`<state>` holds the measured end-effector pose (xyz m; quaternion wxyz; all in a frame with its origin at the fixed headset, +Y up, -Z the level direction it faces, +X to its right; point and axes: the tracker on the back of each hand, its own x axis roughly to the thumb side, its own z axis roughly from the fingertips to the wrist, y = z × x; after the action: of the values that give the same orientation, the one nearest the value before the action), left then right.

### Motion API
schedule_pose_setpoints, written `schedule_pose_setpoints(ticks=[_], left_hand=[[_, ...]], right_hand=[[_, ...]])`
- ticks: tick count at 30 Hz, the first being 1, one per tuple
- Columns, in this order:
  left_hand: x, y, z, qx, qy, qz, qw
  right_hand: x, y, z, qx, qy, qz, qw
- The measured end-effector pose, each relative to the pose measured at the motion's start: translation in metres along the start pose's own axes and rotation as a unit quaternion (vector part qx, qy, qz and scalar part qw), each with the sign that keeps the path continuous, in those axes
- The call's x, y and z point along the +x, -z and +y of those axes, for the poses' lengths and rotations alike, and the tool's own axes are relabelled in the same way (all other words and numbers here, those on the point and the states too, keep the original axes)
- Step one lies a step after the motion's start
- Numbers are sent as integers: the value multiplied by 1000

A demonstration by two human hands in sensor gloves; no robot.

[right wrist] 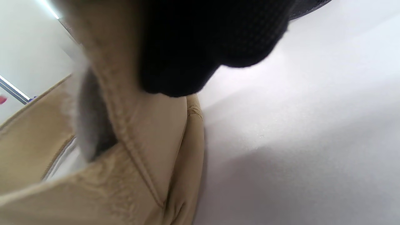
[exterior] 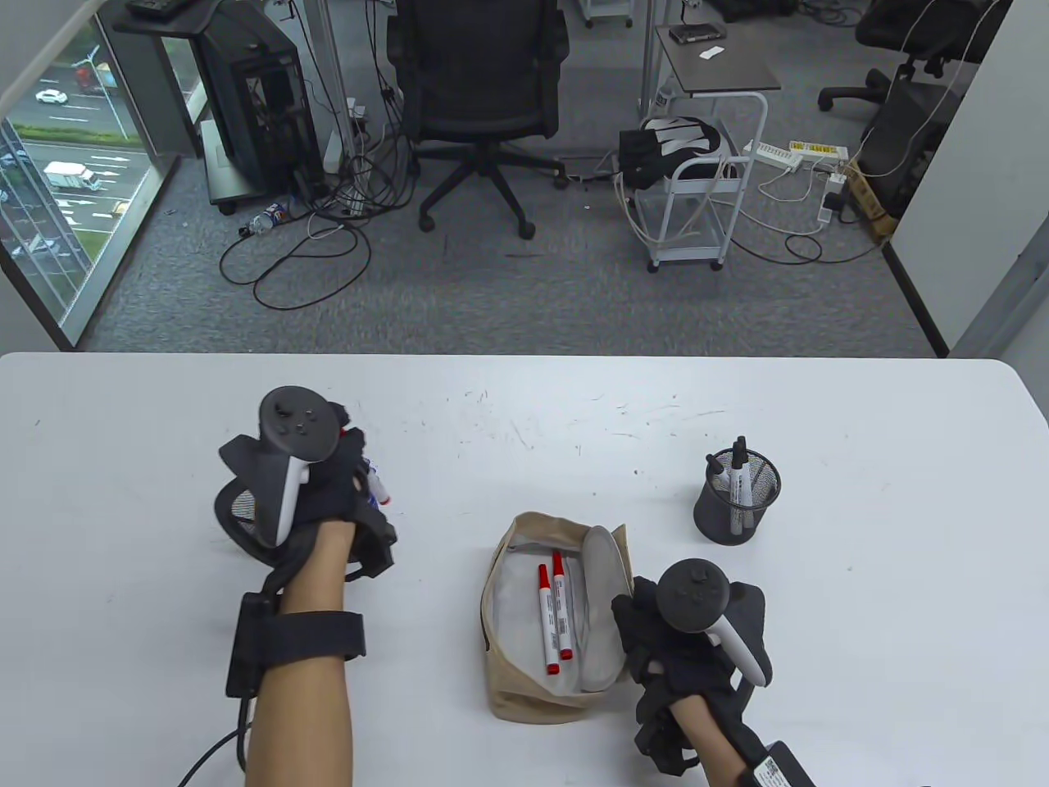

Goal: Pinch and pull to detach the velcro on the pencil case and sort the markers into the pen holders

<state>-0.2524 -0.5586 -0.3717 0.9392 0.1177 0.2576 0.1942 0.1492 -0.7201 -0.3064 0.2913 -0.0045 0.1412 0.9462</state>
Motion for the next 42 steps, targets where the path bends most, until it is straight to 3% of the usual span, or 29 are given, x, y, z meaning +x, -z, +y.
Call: schedule_pose_setpoints(ticks=[5, 13, 17, 23, 28, 34, 38, 42], left_hand=[[-48, 23, 3, 22, 3, 50, 999], [-65, 38, -16, 4, -1, 45, 999], [-43, 22, -22, -27, 12, -7, 1000], [17, -34, -35, -121, -33, -86, 988], [73, -89, -63, -214, -14, -140, 967], [125, -131, -118, -313, 75, -145, 936], [135, -133, -167, -374, 147, -98, 910], [134, -126, -212, -383, 209, -57, 898]], right_hand=[[0, 0, 1, -2, -1, 0, 1000], [1, 0, 2, -5, -7, 0, 1000], [2, 0, 2, -6, -8, -1, 1000], [2, -1, 3, -7, -6, -3, 1000], [2, -1, 3, -9, -10, -2, 1000], [2, -1, 2, -7, -9, -2, 1000], [1, 0, 2, -4, -3, -2, 1000], [1, -1, 2, -3, -3, -4, 1000]])
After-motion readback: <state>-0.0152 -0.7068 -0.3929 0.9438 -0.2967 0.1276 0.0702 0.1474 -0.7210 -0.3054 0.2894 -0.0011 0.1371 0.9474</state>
